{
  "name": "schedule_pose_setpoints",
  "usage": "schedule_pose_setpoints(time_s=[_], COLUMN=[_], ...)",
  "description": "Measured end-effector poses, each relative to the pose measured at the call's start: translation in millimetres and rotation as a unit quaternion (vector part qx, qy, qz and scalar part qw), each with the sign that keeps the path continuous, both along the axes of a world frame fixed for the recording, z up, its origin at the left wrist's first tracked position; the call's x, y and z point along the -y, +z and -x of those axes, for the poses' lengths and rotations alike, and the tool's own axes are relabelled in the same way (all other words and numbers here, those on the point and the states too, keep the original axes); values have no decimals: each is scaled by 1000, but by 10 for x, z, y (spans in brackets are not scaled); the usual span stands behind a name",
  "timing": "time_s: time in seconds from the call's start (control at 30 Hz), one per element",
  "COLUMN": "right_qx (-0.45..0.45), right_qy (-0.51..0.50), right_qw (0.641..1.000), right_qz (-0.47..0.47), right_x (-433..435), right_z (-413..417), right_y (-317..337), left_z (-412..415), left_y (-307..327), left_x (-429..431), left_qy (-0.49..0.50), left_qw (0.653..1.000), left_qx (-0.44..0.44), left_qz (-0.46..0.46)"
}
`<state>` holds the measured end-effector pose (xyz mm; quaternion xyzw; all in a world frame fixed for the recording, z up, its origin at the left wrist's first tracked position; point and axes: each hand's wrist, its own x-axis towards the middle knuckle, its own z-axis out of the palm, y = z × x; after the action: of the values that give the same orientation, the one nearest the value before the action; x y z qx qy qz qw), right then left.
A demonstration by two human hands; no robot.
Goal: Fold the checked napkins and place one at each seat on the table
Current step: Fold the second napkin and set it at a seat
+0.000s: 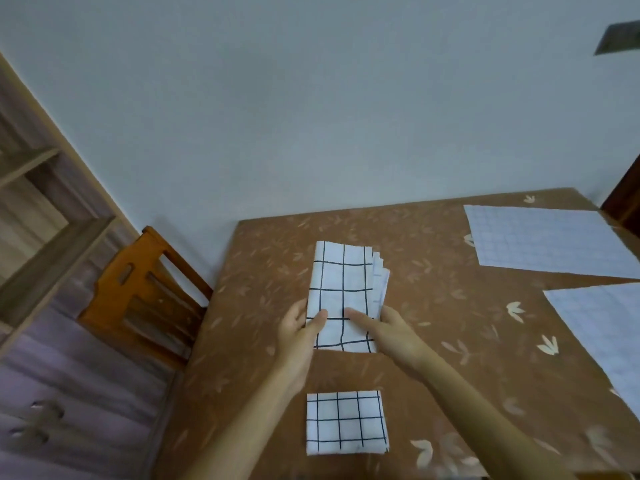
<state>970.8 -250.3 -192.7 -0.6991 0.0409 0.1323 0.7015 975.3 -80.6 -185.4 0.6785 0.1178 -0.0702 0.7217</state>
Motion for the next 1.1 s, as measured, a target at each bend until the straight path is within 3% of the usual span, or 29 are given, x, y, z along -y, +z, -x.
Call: schedule_pose_setpoints(time_s=[0.1, 0.23, 0.37, 0.47, 0.73, 0.93, 1.1], right_qx=[38, 7, -35, -79, -81, -83, -121], right_qy=[36, 44, -19, -87, -193, -209, -167], right_qw=[997, 997, 993, 991, 977, 974, 978], right_qz=[55, 69, 109, 68, 33, 38, 18], right_x=[105, 340, 690, 945, 1434, 1789, 1952], right_z=[157, 386, 645, 815, 948, 936, 822], right_y=[-20, -24, -148, -234, -342, -525, -738], left_z=[91, 73, 85, 226, 308, 313, 382], left_y=[-58, -112, -282, -369, -602, -839, -1002], left_x=[138, 258, 415, 506, 634, 996, 1218], left_qy=[-64, -109, -111, -149, -290, -213, -162], left_qw=[998, 991, 982, 970, 939, 960, 969], left_qx=[-25, -76, -128, -153, -179, -180, -186], left_qz=[13, 33, 86, 120, 54, 7, 29])
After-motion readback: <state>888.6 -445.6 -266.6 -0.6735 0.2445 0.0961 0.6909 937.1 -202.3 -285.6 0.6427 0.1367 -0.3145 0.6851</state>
